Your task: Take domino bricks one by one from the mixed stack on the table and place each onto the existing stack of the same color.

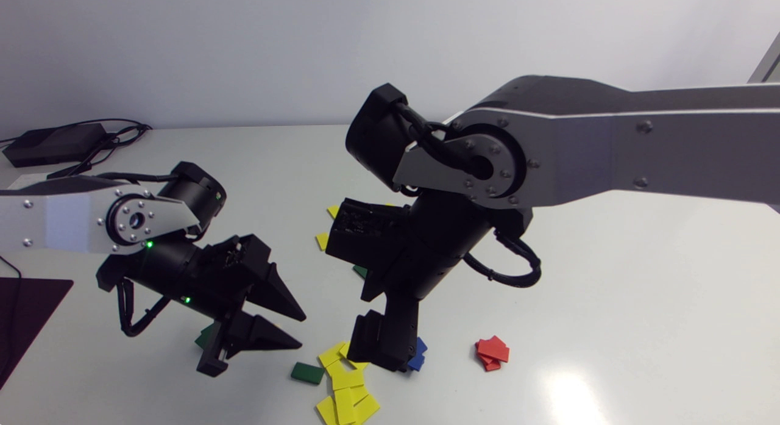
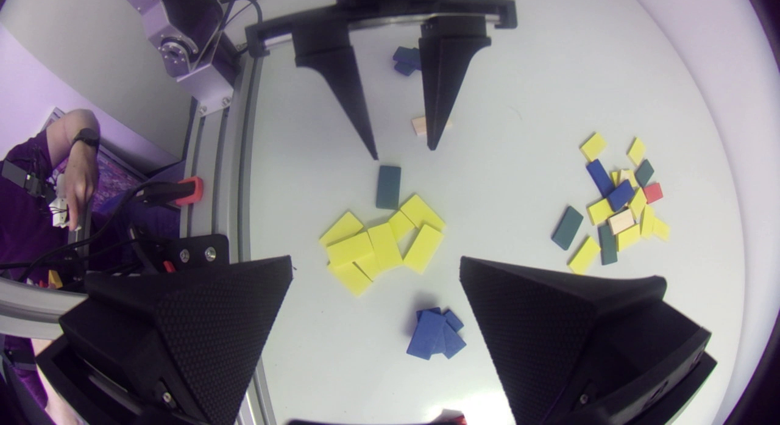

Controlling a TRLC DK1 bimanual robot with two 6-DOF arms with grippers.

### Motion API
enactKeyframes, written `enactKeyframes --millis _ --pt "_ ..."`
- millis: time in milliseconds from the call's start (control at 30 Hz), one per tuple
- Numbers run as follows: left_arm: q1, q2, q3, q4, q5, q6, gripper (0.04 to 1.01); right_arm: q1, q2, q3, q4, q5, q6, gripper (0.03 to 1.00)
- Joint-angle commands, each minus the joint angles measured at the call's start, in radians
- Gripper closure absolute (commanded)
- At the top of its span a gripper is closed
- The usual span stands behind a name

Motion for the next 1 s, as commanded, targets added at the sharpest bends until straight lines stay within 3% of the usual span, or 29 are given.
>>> enactKeyframes --millis 0,167,233,533,833,967 --pt "-0.021 -0.02 -0.052 0.04 -0.059 -0.037 0.248 -0.003 -0.031 -0.037 0.001 -0.005 0.007 0.07" --pt "-0.078 -0.069 -0.15 0.16 -0.203 -0.054 0.211 -0.003 -0.048 -0.061 0.009 -0.002 0.007 0.07" --pt "-0.1 -0.074 -0.181 0.203 -0.229 -0.038 0.211 -0.001 -0.052 -0.071 0.016 -0.002 0.007 0.07" --pt "-0.104 0.125 -0.117 0.206 -0.23 0.075 0.211 -0.001 -0.098 -0.121 0.027 -0.002 0.014 0.07" --pt "-0.137 0.217 -0.057 0.207 -0.23 0.098 0.225 -0.031 -0.12 -0.149 0.024 -0.004 0.007 0.07" --pt "-0.143 0.227 -0.045 0.207 -0.23 0.103 0.559 -0.047 -0.12 -0.149 0.026 -0.005 0.001 0.07"
